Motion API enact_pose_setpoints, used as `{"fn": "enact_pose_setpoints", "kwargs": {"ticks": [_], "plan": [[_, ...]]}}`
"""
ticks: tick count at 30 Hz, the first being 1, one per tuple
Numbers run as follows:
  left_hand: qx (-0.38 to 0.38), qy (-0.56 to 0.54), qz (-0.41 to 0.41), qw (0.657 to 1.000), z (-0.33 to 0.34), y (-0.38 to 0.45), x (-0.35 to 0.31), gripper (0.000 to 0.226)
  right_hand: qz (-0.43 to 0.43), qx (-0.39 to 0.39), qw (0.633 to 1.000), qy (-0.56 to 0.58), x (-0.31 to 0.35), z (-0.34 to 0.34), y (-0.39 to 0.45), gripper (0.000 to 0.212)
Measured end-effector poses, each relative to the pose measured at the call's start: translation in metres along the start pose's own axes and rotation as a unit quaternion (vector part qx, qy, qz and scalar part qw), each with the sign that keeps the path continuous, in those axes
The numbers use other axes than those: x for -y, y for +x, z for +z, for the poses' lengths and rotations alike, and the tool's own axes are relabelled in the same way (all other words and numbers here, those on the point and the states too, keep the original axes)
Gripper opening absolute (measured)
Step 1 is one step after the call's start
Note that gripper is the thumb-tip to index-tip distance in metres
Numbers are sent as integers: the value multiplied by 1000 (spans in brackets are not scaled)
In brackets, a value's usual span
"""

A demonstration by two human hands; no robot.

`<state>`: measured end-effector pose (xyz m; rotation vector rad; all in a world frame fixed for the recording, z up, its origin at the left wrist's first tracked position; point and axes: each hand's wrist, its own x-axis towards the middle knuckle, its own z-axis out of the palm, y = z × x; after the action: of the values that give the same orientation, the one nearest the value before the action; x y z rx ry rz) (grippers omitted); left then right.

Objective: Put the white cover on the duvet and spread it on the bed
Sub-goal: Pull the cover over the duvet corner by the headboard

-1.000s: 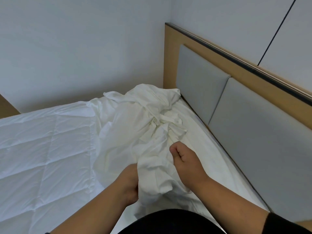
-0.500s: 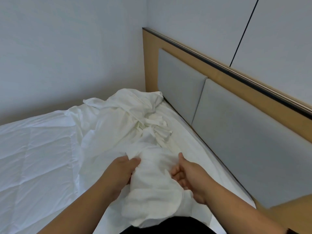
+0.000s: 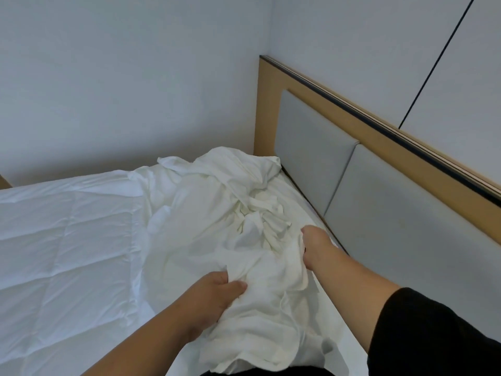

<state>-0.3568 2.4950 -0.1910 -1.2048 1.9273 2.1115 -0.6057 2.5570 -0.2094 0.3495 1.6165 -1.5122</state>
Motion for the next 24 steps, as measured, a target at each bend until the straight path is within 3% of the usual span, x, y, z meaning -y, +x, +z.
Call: {"fn": "enact_pose_setpoints", "kwargs": {"ticks": [2, 4, 7, 10, 11, 13, 16, 18, 19, 20, 21, 23, 24], "plan": [[-6, 0, 0, 1000, -2, 0, -1, 25, -114, 83, 990, 12, 35, 52, -37, 17], [-18, -9, 4, 1000, -6, -1, -4, 26, -219, 225, 949, -3, 57, 102, -101, 26], [-36, -24, 10, 999, -13, -6, -8, 28, -304, 475, 825, -36, 58, 139, -199, 30], [-39, -37, 29, 998, -22, -12, -7, 32, -316, 593, 732, -111, 46, 131, -222, 25], [-47, -41, 34, 997, -24, -12, -3, 36, -311, 596, 729, -127, 43, 127, -214, 23], [-66, -67, 31, 995, -27, -14, 3, 35, -292, 546, 771, -147, 38, 118, -181, 25], [-52, -99, 30, 993, -32, -19, 7, 24, -293, 352, 831, -315, 15, 91, -106, 25], [-43, -94, 42, 994, -36, -20, 10, 24, -248, 249, 784, -511, -6, 69, -67, 18], [-39, -94, 50, 994, -37, -19, 11, 24, -207, 217, 759, -578, -18, 63, -52, 19], [-38, -93, 50, 994, -38, -20, 12, 25, -181, 185, 757, -600, -25, 61, -41, 19], [-40, -91, 53, 994, -38, -17, 15, 27, -151, 185, 755, -611, -29, 59, -40, 20], [-64, -90, 55, 992, -36, -11, 19, 30, -141, 275, 729, -611, -62, 31, -20, 33], [-87, -76, 60, 991, -35, -10, 20, 34, -102, 258, 768, -577, -74, 37, -19, 39]]}}
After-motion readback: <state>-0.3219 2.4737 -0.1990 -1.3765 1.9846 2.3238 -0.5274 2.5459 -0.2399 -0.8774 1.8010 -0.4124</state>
